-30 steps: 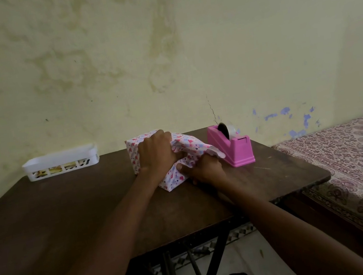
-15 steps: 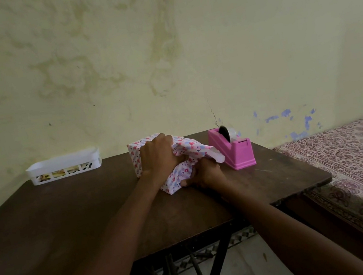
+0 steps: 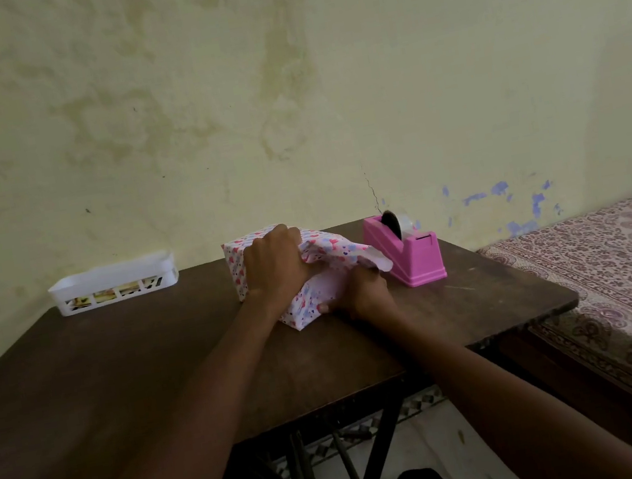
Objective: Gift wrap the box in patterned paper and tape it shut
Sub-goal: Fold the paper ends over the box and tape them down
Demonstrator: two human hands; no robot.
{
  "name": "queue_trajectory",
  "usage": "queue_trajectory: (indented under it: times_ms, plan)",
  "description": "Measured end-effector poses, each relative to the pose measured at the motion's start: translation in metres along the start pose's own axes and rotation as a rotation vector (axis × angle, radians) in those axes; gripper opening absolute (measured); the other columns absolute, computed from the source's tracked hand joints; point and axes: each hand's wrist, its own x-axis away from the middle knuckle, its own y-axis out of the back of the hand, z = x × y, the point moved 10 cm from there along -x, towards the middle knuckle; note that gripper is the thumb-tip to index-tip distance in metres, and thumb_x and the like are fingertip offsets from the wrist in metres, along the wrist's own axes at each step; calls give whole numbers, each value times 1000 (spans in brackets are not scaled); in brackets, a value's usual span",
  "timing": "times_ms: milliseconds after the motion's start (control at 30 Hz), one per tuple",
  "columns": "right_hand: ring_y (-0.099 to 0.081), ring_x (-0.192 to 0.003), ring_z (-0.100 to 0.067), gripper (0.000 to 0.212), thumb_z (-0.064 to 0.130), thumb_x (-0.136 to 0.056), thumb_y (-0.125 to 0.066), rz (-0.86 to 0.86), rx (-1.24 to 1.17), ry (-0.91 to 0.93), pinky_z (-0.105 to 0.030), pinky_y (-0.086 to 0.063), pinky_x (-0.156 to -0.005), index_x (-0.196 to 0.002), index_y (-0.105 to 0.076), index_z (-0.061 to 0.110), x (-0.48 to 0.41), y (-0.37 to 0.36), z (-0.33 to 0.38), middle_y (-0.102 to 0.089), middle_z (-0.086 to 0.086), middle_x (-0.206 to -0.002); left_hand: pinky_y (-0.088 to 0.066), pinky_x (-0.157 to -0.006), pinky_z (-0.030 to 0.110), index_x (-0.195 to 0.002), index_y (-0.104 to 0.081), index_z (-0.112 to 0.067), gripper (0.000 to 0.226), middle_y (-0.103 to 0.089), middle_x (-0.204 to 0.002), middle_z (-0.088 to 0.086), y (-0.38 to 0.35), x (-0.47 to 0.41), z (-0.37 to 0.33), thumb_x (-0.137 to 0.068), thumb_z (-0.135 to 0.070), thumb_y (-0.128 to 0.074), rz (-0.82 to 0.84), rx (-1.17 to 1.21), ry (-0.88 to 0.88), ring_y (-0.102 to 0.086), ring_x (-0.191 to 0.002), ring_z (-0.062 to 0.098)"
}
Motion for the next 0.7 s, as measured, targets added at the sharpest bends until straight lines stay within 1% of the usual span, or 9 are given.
queue_trajectory:
  times_ms: [133,233,333,367,433,500,567,633,700]
  plan:
    - [-67,-94,-27,58,57,-65,-81,7,-7,-25,-35,-56,-81,-93,-68,9,3,-5,-4,-70,-9,-98,-44,-69,27,-102,-69,-18,65,-69,-99,2,0,0,1,-72,-75,-58,1,1,-7,-65,-86,19]
    - [-65,-93,-26,63,62,-66,-77,-68,3,-45,-34,-52,-78,-99,-68,10,9,1,-9,-67,-9,-98,-44,-69,27,-103,-69,-19,63,-68,-100,2,1,1,3,-72,-74,-60,-4,26,8,-65,-86,19]
    - [-63,-93,-21,51,49,-79,-74,-177,-88,-65,-33,-55,-82,-113,-61,14,16,12,-15,-64,-6,-105,-45,-72,28,-109,-67,-20,61,-68,-106,2,12,9,10,-74,-70,-62,-52,42,56,-65,-91,19]
    - [-63,-91,-17,44,43,-82,-74,-194,-156,-81,-32,-56,-82,-114,-60,15,17,15,-19,-63,-3,-105,-46,-73,29,-112,-66,-19,61,-67,-109,2,17,13,14,-75,-68,-63,-67,61,79,-65,-94,20]
    - [-65,-89,-14,40,37,-79,-78,-201,-319,-91,-35,-58,-81,-109,-61,18,18,16,-20,-66,0,-103,-49,-78,32,-117,-65,-18,62,-66,-116,3,26,24,25,-75,-64,-66,-94,125,122,-64,-100,21]
    - [-67,-95,-16,42,33,-76,-81,-234,-434,25,-41,-59,-82,-110,-58,21,18,24,-1,-68,0,-110,-50,-82,33,-119,-64,-18,62,-66,-119,3,36,37,38,-74,-61,-68,-127,183,168,-63,-104,21]
    - [-68,-99,-18,40,24,-81,-78,-285,-457,175,-42,-59,-83,-116,-60,19,17,34,25,-68,-2,-114,-49,-81,31,-118,-64,-21,56,-66,-119,1,43,49,52,-76,-57,-69,-162,259,232,-63,-105,19]
    - [-70,-94,-15,34,21,-85,-74,-320,-441,242,-41,-60,-81,-118,-66,14,15,41,45,-72,-5,-111,-48,-80,27,-117,-64,-26,48,-66,-118,-2,49,59,69,-77,-51,-71,-189,359,321,-63,-104,16]
    - [-71,-84,-11,21,23,-89,-70,-388,-405,295,-40,-61,-74,-108,-72,18,16,47,62,-76,-3,-99,-52,-81,27,-116,-65,-27,42,-67,-118,-2,54,68,89,-78,-43,-73,-211,459,402,-63,-104,16]
